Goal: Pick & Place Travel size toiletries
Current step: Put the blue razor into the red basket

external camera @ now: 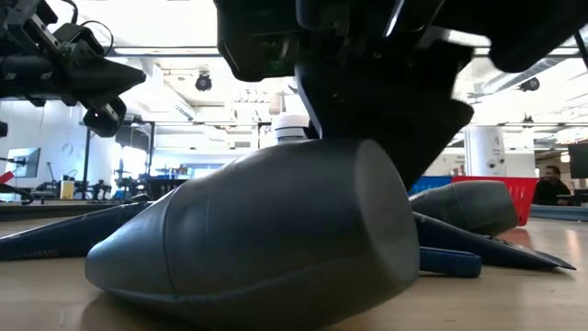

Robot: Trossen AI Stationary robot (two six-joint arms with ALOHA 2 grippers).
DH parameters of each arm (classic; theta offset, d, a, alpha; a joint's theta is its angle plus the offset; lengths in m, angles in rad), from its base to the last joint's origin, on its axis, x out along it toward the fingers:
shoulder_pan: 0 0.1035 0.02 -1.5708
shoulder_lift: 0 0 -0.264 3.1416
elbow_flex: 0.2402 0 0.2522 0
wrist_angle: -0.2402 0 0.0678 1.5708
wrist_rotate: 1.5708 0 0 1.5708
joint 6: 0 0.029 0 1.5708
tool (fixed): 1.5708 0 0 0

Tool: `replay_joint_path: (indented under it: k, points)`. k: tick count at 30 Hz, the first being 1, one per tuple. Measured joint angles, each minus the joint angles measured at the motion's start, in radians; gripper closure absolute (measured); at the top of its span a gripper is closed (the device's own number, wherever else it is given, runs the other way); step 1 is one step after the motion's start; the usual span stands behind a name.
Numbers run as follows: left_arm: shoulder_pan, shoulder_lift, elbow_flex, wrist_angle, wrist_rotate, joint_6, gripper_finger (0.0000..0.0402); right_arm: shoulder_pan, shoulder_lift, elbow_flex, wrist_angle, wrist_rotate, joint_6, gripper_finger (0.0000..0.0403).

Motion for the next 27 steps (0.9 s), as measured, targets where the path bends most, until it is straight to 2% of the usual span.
replay_joint_path:
  k: [10, 13, 16, 20, 27]
  points:
    - [0.0, 0.0, 0.0, 0.0, 0.0, 0.0, 0.0376, -0.003, -0.007, -0.002, -0.009, 0.021, 0.004, 0.0363]
    - [0.0, 0.0, 0.0, 0.0, 0.0, 0.0, 0.0376, -0.002, -0.027, -0.006, -0.064, 0.026, 0.05, 0.038]
    - [0.0, 0.0, 0.0, 0.0, 0.0, 0.0, 0.0376, -0.002, -0.073, -0.006, -0.103, 0.028, 0.126, 0.0376]
    - [0.0, 0.0, 0.0, 0.0, 0.0, 0.0, 0.0376, -0.002, -0.168, -0.006, -0.192, 0.089, 0.309, 0.0371]
    - [0.0, 0.0, 0.0, 0.0, 0.0, 0.0, 0.0376, -0.037, -0.361, -0.066, -0.479, 0.175, 0.8, 0.0371]
